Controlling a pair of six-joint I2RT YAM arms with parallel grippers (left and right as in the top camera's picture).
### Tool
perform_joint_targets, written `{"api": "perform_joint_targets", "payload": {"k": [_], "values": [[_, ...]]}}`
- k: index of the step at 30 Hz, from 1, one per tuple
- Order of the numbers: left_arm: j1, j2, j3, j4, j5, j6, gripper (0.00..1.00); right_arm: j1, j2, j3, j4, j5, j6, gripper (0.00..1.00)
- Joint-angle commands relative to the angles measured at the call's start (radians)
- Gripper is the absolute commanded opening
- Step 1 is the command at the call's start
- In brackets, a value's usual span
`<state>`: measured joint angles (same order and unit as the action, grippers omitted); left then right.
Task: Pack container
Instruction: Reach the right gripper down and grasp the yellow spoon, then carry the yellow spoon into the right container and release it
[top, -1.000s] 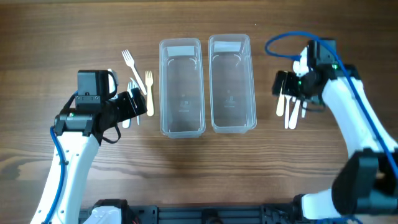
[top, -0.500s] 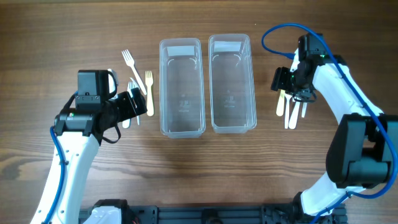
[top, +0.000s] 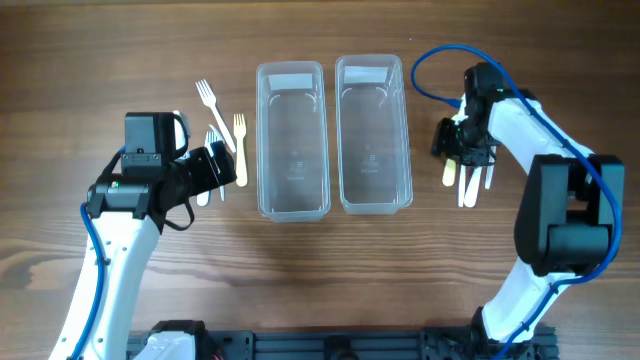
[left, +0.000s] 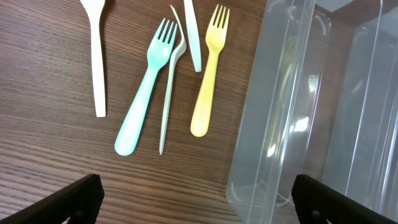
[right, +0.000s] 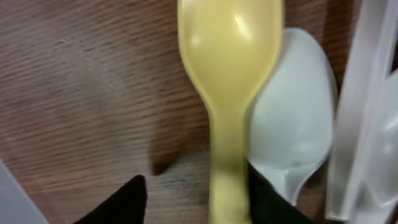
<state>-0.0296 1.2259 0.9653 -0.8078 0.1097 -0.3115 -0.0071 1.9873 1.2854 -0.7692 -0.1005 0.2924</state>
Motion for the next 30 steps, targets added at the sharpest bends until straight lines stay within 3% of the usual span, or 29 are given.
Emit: {"api": "perform_joint_targets", "payload": {"k": [1, 8, 12, 17, 23, 25, 27, 30], "values": [[0.006, 0.003, 0.014, 0.002, -0.006, 0.020, 1.00, 0.004, 0.023, -0.004, 0.000, -0.012, 0.026, 0.36], [0.006, 0.003, 0.014, 0.002, -0.006, 0.020, 1.00, 0.004, 0.019, 0.007, -0.050, -0.007, 0.026, 0.09], [0.006, 0.003, 0.014, 0.002, -0.006, 0.020, 1.00, 0.004, -0.049, 0.054, -0.085, -0.007, 0.029, 0.08], [0.006, 0.003, 0.014, 0.002, -0.006, 0.020, 1.00, 0.025, -0.299, 0.075, -0.081, -0.013, 0.032, 0.07], [0.006, 0.003, 0.014, 0.002, -0.006, 0.020, 1.00, 0.182, -0.531, 0.075, -0.073, -0.103, 0.024, 0.04], [0.006, 0.003, 0.014, 0.002, -0.006, 0.020, 1.00, 0.254, -0.534, 0.072, -0.060, -0.097, 0.024, 0.05], [0.006, 0.003, 0.014, 0.002, -0.006, 0.020, 1.00, 0.327, -0.496, 0.037, -0.015, -0.066, 0.054, 0.11], [0.006, 0.003, 0.014, 0.002, -0.006, 0.020, 1.00, 0.386, -0.395, 0.005, 0.024, -0.054, 0.079, 0.11]]}}
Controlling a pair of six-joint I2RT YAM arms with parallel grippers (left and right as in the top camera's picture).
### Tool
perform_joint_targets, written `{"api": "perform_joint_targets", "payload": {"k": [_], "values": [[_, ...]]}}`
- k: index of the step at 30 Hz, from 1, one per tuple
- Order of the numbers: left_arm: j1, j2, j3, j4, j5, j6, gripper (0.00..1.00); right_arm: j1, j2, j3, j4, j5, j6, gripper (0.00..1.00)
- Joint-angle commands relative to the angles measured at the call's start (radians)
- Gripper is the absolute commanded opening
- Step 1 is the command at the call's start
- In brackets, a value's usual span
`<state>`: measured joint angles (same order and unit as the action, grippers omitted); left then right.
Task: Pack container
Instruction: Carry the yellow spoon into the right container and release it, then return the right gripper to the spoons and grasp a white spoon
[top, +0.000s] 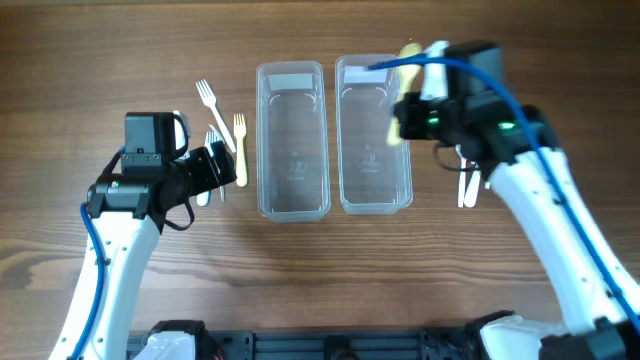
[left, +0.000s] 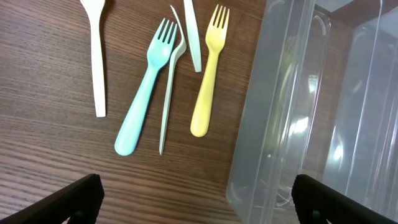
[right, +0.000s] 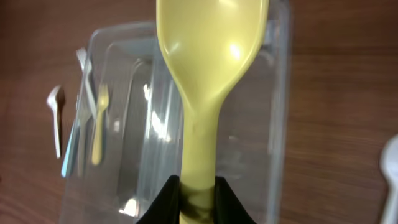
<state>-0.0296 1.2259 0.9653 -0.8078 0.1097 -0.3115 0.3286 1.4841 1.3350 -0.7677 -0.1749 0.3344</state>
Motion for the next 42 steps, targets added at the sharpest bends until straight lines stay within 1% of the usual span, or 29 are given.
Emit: {"api": "perform_joint_targets", "payload": {"k": [1, 3, 5, 7, 10, 11, 12, 15, 19, 22, 23, 25, 29, 30, 34, 36, 42], "values": [[0.006, 0.003, 0.014, 0.002, -0.006, 0.020, 1.00, 0.063, 0.156, -0.047, 0.030, 0.021, 0.037, 0.09], [0.006, 0.003, 0.014, 0.002, -0.006, 0.020, 1.00, 0.077, 0.235, -0.047, 0.036, 0.018, 0.036, 0.06], [0.006, 0.003, 0.014, 0.002, -0.006, 0.020, 1.00, 0.080, 0.298, -0.047, 0.047, 0.017, 0.037, 0.07], [0.006, 0.003, 0.014, 0.002, -0.006, 0.020, 1.00, 0.080, 0.333, -0.047, 0.059, 0.018, 0.032, 0.09], [0.006, 0.003, 0.014, 0.002, -0.006, 0.020, 1.00, 0.080, 0.349, -0.047, 0.086, 0.018, 0.027, 0.23], [0.006, 0.003, 0.014, 0.002, -0.006, 0.020, 1.00, 0.080, 0.348, -0.043, 0.092, 0.018, 0.013, 0.30], [0.006, 0.003, 0.014, 0.002, -0.006, 0.020, 1.00, 0.079, 0.341, -0.029, 0.083, 0.019, -0.011, 0.40], [0.006, 0.003, 0.014, 0.002, -0.006, 0.020, 1.00, 0.067, 0.293, 0.021, 0.061, 0.021, -0.033, 0.54], [0.006, 0.003, 0.014, 0.002, -0.006, 0.020, 1.00, 0.035, 0.170, 0.054, 0.069, 0.060, -0.047, 0.63], [0.006, 0.003, 0.014, 0.002, -0.006, 0.020, 1.00, -0.051, 0.065, 0.053, 0.054, 0.181, -0.047, 0.76], [0.006, 0.003, 0.014, 0.002, -0.006, 0.020, 1.00, -0.087, 0.056, 0.053, 0.040, 0.217, -0.048, 0.77], [0.006, 0.003, 0.014, 0.002, -0.006, 0.020, 1.00, -0.161, 0.065, 0.048, 0.000, 0.269, -0.048, 0.80], [0.006, 0.003, 0.014, 0.002, -0.006, 0.020, 1.00, -0.289, 0.144, -0.028, -0.047, 0.245, -0.101, 0.81], [0.006, 0.003, 0.014, 0.002, -0.006, 0.020, 1.00, -0.307, 0.173, -0.047, -0.052, 0.246, -0.111, 0.83], [0.006, 0.003, 0.014, 0.002, -0.006, 0.020, 1.00, -0.352, 0.288, -0.085, -0.064, 0.229, -0.172, 0.82], [0.006, 0.003, 0.014, 0.002, -0.006, 0.020, 1.00, -0.357, 0.322, -0.085, -0.068, 0.183, -0.198, 0.73], [0.006, 0.003, 0.014, 0.002, -0.006, 0.020, 1.00, -0.357, 0.383, -0.086, -0.074, 0.174, -0.200, 0.65]]}}
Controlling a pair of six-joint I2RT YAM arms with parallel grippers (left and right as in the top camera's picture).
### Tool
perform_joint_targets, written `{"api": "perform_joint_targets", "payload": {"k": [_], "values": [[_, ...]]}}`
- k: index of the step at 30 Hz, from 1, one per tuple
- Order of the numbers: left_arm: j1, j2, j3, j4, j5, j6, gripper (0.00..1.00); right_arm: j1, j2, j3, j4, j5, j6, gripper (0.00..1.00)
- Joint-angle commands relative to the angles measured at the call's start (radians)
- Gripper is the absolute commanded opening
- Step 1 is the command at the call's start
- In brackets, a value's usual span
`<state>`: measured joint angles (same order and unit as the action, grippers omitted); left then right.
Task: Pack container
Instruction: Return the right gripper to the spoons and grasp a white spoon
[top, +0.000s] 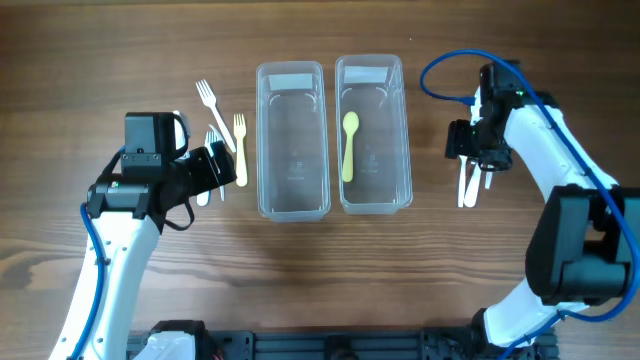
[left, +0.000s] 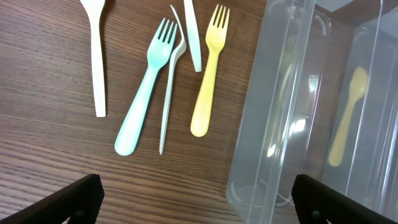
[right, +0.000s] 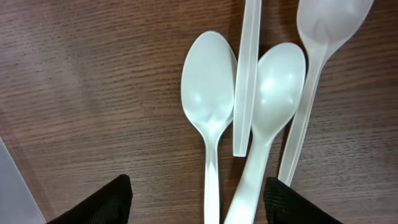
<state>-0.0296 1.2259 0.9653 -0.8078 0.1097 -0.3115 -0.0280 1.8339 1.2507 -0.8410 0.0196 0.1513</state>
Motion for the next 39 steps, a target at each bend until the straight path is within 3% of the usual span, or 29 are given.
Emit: {"api": "perform_joint_targets", "payload": {"k": [1, 6, 15, 21, 25, 27, 31, 39], "values": [[0.006, 0.003, 0.014, 0.002, -0.006, 0.020, 1.00, 0.000, 0.038, -0.002, -0.001, -0.021, -0.017, 0.64], [0.006, 0.003, 0.014, 0.002, -0.006, 0.020, 1.00, 0.000, 0.074, -0.003, -0.011, -0.021, -0.013, 0.51], [0.006, 0.003, 0.014, 0.002, -0.006, 0.020, 1.00, 0.000, 0.113, -0.026, 0.009, -0.020, 0.007, 0.49], [0.006, 0.003, 0.014, 0.002, -0.006, 0.020, 1.00, 0.000, 0.113, -0.107, 0.073, -0.029, 0.035, 0.33], [0.006, 0.003, 0.014, 0.002, -0.006, 0.020, 1.00, 0.001, 0.113, -0.111, 0.078, -0.047, 0.032, 0.15], [0.006, 0.003, 0.014, 0.002, -0.006, 0.020, 1.00, 0.002, 0.106, -0.101, 0.058, -0.071, 0.005, 0.13], [0.006, 0.003, 0.014, 0.002, -0.006, 0.020, 1.00, 0.011, 0.012, -0.078, 0.040, -0.098, 0.005, 0.08], [0.006, 0.003, 0.014, 0.002, -0.006, 0.020, 1.00, 0.131, -0.437, -0.053, 0.043, -0.219, 0.010, 0.04]]}}
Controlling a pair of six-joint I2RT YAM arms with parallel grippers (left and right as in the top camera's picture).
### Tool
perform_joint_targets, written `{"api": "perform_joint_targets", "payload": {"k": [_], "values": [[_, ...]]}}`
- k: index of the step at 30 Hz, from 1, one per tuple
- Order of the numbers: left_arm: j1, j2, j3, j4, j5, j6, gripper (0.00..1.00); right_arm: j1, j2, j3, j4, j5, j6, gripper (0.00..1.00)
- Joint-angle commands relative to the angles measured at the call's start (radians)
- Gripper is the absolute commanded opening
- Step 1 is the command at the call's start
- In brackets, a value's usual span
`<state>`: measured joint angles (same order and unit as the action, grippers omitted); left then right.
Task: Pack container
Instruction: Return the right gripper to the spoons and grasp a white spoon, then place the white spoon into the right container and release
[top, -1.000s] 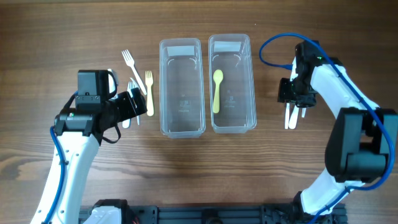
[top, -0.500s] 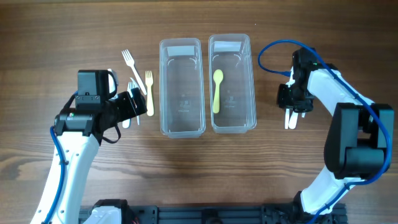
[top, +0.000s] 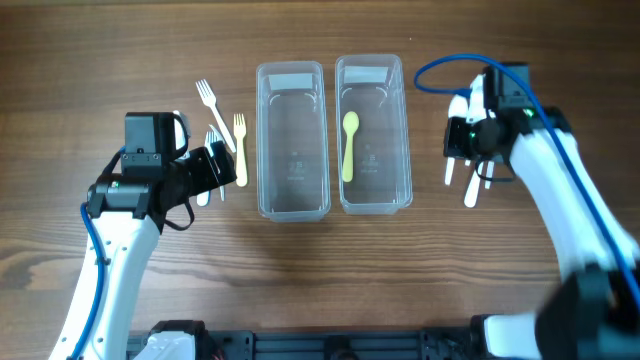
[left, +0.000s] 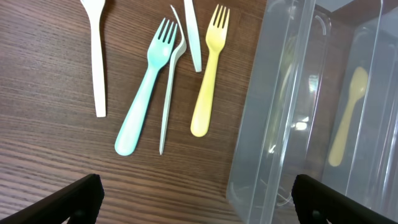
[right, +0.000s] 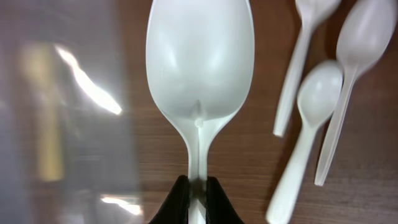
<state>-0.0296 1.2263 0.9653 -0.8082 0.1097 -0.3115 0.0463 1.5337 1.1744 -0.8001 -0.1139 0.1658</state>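
Two clear containers stand side by side, the left one (top: 291, 140) empty. The right one (top: 373, 135) has a yellow spoon (top: 348, 145) lying in it. My right gripper (right: 199, 194) is shut on the handle of a white spoon (right: 200, 62), held above the table just right of the right container (right: 62, 124). The overhead view shows that gripper (top: 470, 138) beside the container's right wall. Open and holding nothing, my left gripper (left: 198, 202) hovers near the forks. A teal fork (left: 143, 93) and a yellow fork (left: 208, 74) lie among them, left of the left container (left: 280, 124).
Three more white spoons (right: 311, 118) lie on the wood to the right of the held one, seen from overhead below the gripper (top: 470, 188). White forks and a knife (left: 191, 37) lie beside the coloured forks. A white fork (top: 207, 100) lies further back.
My right gripper was open over the white spoons on the table. Now it is shut on one of them, lifted and nearer the right container. The left arm has not moved.
At first my right gripper's fingers stood round a yellow spoon on the table at the right. Then it held that spoon above the right container. Then the spoon lay in the container and the gripper was open over the white spoons. Now it holds one.
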Motion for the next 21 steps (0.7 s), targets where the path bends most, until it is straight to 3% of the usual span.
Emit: {"api": "perform_joint_targets", "payload": {"k": [1, 7, 13, 15, 17, 21], "values": [[0.006, 0.003, 0.014, 0.003, -0.006, 0.020, 1.00, 0.087, -0.177, 0.023, 0.003, -0.106, 0.002, 0.04], [0.006, 0.003, 0.014, 0.003, -0.006, 0.020, 1.00, 0.284, -0.136, -0.012, 0.079, -0.105, 0.127, 0.04], [0.006, 0.003, 0.014, 0.003, -0.006, 0.020, 1.00, 0.376, 0.177, -0.012, 0.194, -0.092, 0.185, 0.07], [0.006, 0.003, 0.014, 0.003, -0.006, 0.020, 1.00, 0.375, 0.246, -0.012, 0.213, -0.090, 0.201, 0.16], [0.006, 0.003, 0.014, 0.003, -0.006, 0.020, 1.00, 0.376, 0.286, -0.012, 0.216, -0.090, 0.200, 0.31], [0.006, 0.003, 0.014, 0.003, -0.006, 0.020, 1.00, 0.375, 0.253, -0.002, 0.193, -0.088, 0.148, 0.48]]}}
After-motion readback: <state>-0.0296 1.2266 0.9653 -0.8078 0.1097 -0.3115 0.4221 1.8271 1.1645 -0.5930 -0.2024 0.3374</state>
